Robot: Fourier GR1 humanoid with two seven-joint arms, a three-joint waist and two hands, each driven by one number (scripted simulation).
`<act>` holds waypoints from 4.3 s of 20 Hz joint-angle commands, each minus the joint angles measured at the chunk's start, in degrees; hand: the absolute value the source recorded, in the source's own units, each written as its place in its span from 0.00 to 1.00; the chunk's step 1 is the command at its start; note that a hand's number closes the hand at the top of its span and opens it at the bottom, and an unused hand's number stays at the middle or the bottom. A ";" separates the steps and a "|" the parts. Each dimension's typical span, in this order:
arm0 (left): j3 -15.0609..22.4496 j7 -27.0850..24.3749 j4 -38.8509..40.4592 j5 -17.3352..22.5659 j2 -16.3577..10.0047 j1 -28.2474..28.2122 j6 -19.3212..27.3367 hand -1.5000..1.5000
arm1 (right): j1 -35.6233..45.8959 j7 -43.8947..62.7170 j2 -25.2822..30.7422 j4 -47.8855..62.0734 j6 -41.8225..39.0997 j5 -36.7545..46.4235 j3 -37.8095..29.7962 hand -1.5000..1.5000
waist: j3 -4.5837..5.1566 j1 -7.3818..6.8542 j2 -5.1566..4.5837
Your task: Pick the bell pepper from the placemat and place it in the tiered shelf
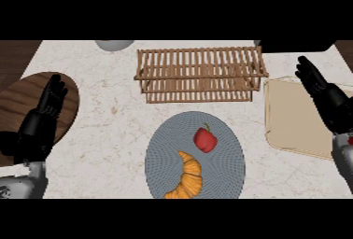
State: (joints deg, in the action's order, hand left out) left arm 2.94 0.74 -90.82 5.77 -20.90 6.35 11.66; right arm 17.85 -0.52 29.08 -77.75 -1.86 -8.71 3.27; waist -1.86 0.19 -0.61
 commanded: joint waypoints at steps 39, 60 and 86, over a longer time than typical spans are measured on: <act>-1.64 6.55 -2.58 1.29 4.62 -1.01 1.46 0.50 | 28.36 83.55 -28.87 -2.38 -10.56 49.26 35.57 0.00 | 2.02 -0.98 0.90; -0.68 9.10 -7.66 0.18 6.01 -3.78 1.85 0.50 | 18.30 80.39 -28.32 5.97 -13.49 57.43 35.01 0.00 | 1.87 -0.04 0.92; -3.49 9.75 -2.64 -2.04 8.23 1.39 0.88 0.50 | 11.67 70.05 -29.04 12.68 -8.79 61.97 30.67 1.00 | 1.87 -0.39 0.60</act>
State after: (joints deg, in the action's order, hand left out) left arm 0.41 9.01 -94.64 3.32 -12.59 6.01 12.95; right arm 30.20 62.98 0.70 -66.28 -8.26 54.05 33.27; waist 0.07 -0.19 0.36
